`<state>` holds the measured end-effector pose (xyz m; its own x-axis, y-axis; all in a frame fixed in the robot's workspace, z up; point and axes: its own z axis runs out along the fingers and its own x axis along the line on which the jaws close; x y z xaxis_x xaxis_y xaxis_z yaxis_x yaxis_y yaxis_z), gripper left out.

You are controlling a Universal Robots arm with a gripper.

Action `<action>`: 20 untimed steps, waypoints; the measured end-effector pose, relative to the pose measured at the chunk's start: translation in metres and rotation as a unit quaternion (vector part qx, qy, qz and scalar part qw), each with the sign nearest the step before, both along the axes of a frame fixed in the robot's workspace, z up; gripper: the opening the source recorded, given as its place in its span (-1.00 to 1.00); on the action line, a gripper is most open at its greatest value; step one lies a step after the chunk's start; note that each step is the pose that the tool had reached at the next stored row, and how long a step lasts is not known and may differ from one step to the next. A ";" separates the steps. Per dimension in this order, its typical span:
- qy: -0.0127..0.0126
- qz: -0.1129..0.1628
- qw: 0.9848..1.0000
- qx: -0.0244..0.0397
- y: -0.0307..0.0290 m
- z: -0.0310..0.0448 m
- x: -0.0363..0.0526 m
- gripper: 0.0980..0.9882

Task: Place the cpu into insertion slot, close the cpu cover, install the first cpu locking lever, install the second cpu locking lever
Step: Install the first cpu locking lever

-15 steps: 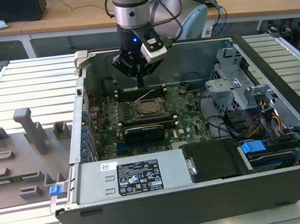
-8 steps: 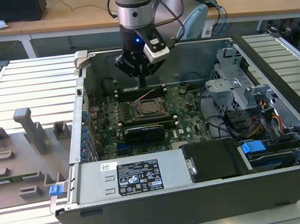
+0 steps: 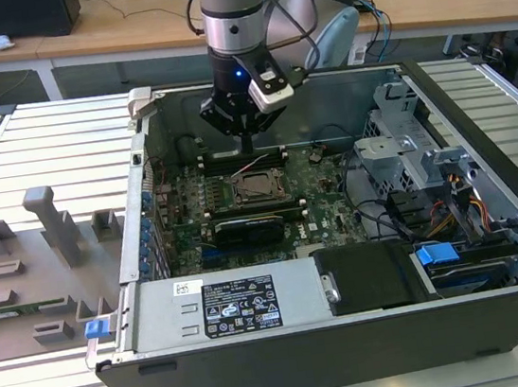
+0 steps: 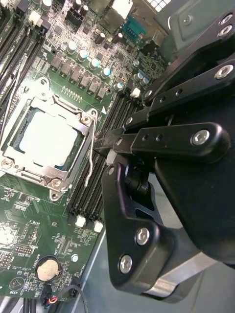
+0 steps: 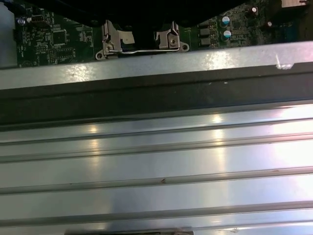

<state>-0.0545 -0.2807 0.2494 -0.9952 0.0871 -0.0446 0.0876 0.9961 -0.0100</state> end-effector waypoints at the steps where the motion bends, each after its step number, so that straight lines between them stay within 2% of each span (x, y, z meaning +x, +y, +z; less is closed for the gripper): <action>1: 0.000 0.000 1.000 0.000 0.0000 -0.0009 0.0000 -0.98; 18: 0.000 0.000 1.000 0.000 0.0000 -0.0230 0.0001 -0.98; 20: 0.000 0.000 1.000 0.000 0.0000 -0.0239 -0.0002 -0.98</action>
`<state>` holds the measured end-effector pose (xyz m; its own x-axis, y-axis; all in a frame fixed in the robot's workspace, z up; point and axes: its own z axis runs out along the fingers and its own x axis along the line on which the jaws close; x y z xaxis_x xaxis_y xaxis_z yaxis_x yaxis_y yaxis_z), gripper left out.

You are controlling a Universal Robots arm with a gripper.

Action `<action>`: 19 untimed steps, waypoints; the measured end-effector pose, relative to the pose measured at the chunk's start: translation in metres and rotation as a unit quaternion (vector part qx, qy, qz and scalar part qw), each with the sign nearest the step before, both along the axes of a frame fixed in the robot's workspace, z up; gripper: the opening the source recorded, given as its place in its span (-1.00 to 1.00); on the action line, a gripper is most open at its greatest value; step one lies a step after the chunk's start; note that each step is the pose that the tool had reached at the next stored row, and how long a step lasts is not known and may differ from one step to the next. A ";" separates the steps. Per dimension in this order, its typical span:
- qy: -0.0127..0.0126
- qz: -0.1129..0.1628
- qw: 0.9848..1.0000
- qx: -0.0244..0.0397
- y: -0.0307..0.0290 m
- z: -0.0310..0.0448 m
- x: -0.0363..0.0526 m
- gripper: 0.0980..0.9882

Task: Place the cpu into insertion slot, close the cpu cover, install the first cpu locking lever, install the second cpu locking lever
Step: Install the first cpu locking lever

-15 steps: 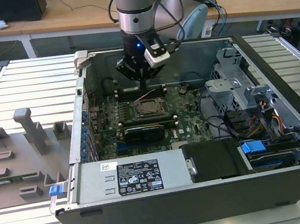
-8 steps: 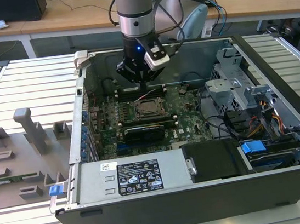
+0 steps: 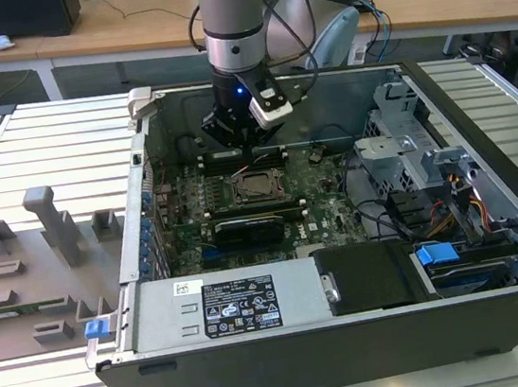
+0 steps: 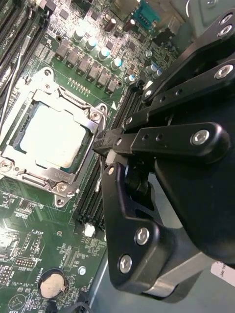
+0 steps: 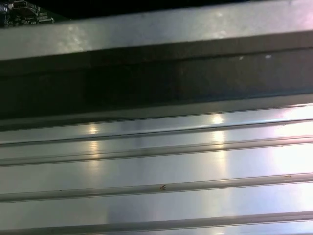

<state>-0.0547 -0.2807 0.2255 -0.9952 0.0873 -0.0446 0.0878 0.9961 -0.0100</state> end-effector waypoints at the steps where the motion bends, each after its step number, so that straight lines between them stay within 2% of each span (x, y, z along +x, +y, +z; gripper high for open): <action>1: 0.000 0.000 1.000 0.000 0.0000 -0.0001 -0.0009 -0.98; 4: 0.000 0.000 1.000 0.004 0.0000 -0.0007 -0.0047 -0.98; 8: 0.000 0.004 1.000 0.005 0.0007 -0.0038 -0.0064 -0.98; 10: 0.000 0.008 1.000 0.005 0.0040 -0.0058 -0.0063 -0.98; 12: 0.000 0.008 1.000 0.005 0.0061 -0.0074 -0.0033 -0.98; 19: 0.000 0.008 1.000 0.005 0.0063 -0.0117 0.0112 -0.98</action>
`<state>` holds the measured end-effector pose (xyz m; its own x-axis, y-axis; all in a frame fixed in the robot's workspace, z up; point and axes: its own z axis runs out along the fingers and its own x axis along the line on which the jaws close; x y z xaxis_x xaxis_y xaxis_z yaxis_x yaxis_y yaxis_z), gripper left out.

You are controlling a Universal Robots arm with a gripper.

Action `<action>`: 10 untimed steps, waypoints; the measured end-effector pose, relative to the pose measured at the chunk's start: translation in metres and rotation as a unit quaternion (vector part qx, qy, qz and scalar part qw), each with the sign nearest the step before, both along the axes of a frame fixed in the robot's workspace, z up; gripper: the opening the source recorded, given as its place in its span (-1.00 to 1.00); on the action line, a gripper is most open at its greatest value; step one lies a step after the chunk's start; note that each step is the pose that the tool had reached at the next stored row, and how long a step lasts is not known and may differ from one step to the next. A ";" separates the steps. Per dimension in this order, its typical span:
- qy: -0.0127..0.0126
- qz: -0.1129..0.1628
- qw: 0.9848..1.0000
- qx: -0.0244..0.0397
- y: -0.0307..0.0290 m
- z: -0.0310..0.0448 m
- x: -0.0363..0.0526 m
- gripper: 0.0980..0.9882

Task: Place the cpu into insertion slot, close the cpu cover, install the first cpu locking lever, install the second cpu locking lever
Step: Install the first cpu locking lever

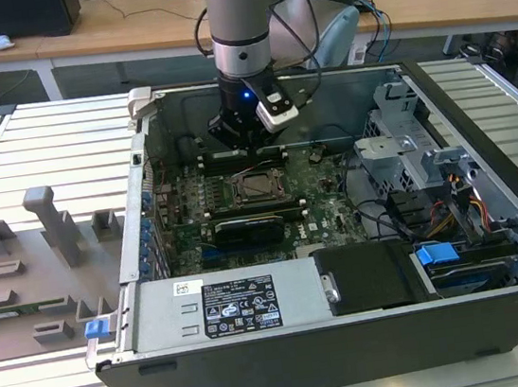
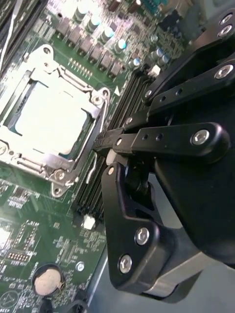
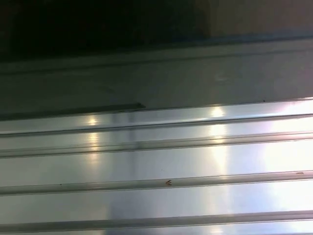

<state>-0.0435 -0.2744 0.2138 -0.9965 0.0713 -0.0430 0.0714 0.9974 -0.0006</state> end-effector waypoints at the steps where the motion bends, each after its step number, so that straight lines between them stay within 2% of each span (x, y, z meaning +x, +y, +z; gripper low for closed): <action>1: 0.000 0.000 1.000 0.000 0.0000 -0.0005 0.0011 -0.98; 10: 0.000 0.000 1.000 0.000 -0.0013 -0.0091 0.0063 -0.98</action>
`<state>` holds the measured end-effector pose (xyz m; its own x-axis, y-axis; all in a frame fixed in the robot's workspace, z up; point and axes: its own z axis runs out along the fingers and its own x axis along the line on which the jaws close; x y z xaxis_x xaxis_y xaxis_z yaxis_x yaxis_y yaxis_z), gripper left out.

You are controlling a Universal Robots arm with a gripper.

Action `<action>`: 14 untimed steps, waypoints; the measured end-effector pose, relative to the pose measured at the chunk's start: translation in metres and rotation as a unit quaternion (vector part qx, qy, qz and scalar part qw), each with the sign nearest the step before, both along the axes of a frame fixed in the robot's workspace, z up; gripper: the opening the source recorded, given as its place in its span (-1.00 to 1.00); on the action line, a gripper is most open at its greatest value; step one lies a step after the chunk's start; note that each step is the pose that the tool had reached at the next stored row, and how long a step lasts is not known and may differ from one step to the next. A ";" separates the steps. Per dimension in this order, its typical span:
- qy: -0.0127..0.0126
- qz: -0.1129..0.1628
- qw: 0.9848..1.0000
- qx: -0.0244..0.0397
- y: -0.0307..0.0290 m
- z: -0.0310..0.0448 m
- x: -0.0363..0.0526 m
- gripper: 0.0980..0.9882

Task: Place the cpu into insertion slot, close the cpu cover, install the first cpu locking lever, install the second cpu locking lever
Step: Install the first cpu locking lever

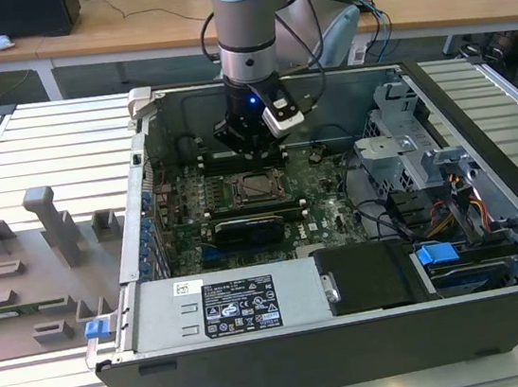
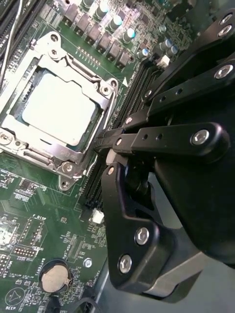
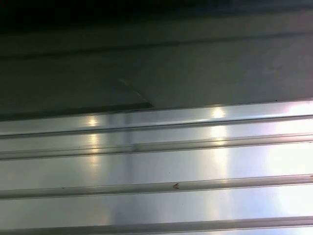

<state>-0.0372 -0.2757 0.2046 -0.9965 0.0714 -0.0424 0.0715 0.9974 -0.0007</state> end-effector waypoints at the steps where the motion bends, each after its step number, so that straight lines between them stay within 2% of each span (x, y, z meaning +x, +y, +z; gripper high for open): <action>1: 0.000 0.000 1.000 0.000 -0.0009 -0.0009 0.0005 -0.98; 9: 0.000 0.000 1.000 0.000 -0.0016 -0.0043 0.0038 -0.98; 11: -0.001 0.000 1.000 0.001 -0.0013 -0.0022 0.0041 -0.98; 14: 0.000 0.000 1.000 0.000 -0.0017 0.0062 0.0039 -0.98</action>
<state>-0.0332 -0.2775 0.2109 -0.9966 0.0708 -0.0424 0.0708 0.9975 -0.0005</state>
